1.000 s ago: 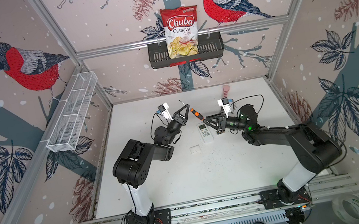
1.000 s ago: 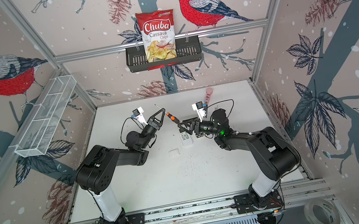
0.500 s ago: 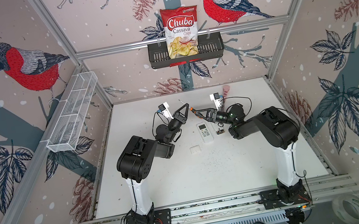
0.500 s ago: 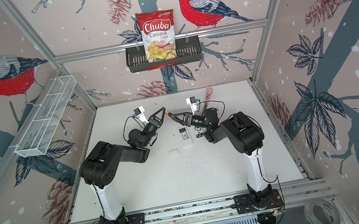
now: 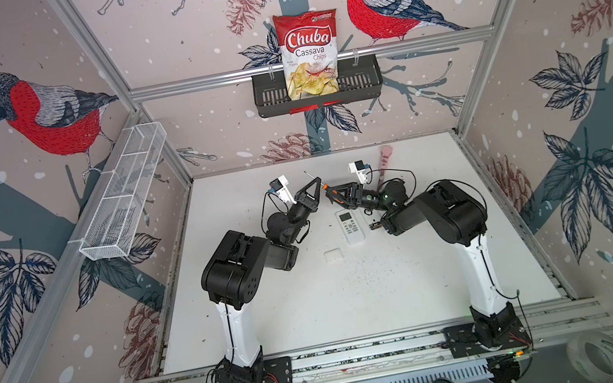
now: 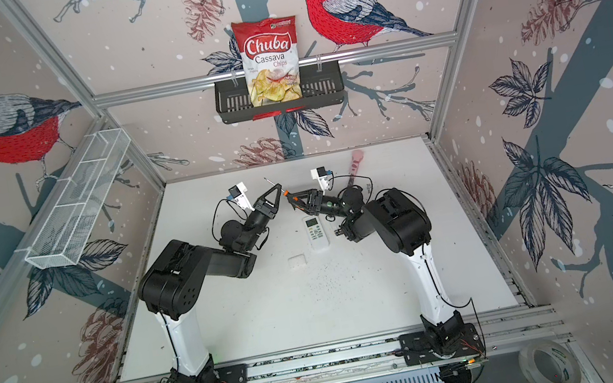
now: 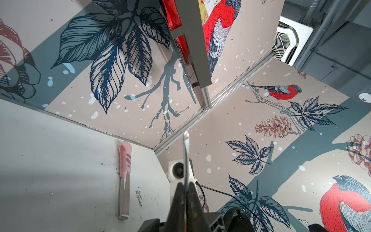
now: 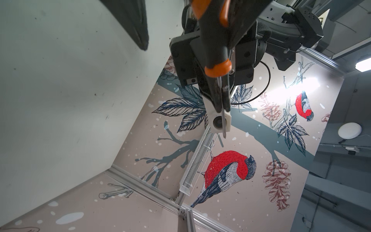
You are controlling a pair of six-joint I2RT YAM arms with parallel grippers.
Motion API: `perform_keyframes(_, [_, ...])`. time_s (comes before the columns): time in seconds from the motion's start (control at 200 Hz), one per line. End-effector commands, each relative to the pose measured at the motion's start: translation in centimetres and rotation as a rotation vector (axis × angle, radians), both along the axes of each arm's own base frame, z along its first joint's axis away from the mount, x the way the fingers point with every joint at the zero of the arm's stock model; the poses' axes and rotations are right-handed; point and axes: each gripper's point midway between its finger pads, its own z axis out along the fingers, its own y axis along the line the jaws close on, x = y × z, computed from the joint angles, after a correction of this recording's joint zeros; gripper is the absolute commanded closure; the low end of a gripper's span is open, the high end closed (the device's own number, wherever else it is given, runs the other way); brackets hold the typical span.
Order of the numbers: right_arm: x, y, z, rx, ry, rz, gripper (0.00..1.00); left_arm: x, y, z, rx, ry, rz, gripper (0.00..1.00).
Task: Unload the batteries from the remote control
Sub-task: 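Regrasp the screwdriver handle with the right gripper while the left gripper holds the shaft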
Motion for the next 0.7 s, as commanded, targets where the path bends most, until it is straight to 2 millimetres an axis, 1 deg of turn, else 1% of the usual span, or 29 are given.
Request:
perform_keyframes(0.0, [-2.2,-0.7,4.4,0.135,-0.197,0.016,0.41,-1.7,0.9,4.0,-0.071,-0.183,0.012,1.0])
perform_keyframes(0.145, [-2.1,-0.8,5.1,0.149,-0.201,0.002,0.48,-1.7,0.9,3.6,-0.071,-0.174,0.01,1.0])
perform_keyframes(0.315, [-1.8,-1.0,5.4,0.159,-0.195,-0.01,0.62,-1.6,1.1,3.4,-0.072,-0.165,0.021,1.0])
perform_keyframes(0.555, [-1.8,-1.3,5.8,0.166,-0.189,-0.023,0.77,-1.5,1.1,3.1,-0.076,-0.15,0.02,1.0])
perform_keyframes(0.695, [-1.8,-1.7,6.4,0.169,-0.198,-0.031,0.8,-1.6,1.0,2.6,-0.071,-0.137,0.013,1.0])
